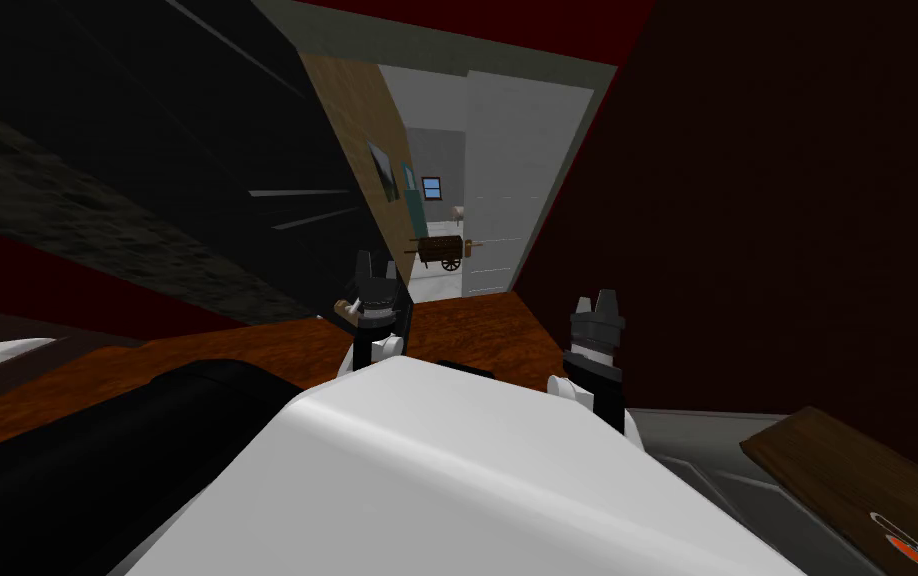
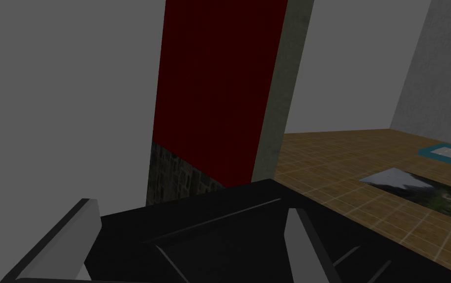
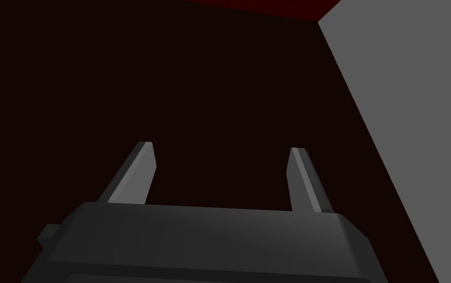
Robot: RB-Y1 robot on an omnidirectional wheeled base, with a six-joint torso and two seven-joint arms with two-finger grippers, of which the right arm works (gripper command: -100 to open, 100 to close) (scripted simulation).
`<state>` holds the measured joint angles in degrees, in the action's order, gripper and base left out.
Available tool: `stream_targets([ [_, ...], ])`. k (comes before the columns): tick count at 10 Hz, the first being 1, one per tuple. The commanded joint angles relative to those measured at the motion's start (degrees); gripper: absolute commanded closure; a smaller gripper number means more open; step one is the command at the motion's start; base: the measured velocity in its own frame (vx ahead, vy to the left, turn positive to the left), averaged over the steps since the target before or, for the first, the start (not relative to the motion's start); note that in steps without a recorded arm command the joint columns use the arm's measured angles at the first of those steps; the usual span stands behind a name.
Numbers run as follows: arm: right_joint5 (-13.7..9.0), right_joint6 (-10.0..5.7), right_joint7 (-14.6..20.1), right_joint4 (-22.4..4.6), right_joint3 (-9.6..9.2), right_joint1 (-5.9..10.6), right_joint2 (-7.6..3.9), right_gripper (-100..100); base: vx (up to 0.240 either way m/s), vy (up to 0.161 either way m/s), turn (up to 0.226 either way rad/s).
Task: Pull the door open
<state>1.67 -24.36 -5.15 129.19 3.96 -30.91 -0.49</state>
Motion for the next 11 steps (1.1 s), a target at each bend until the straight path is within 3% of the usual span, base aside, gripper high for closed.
stream_targets([
  [1,-0.08,0.13,0.52,-1.83,-0.07,1.05,-0.6,-100,0.074,-0.053,0.088],
  [3,-0.15,0.25,0.97,-3.43,-0.13,1.97,-1.09,-100,0.16,0.035,0.059],
  [11,-0.62,1.06,4.14,-14.6,-0.55,8.39,-3.98,-100,0.152,0.023,0.087],
])
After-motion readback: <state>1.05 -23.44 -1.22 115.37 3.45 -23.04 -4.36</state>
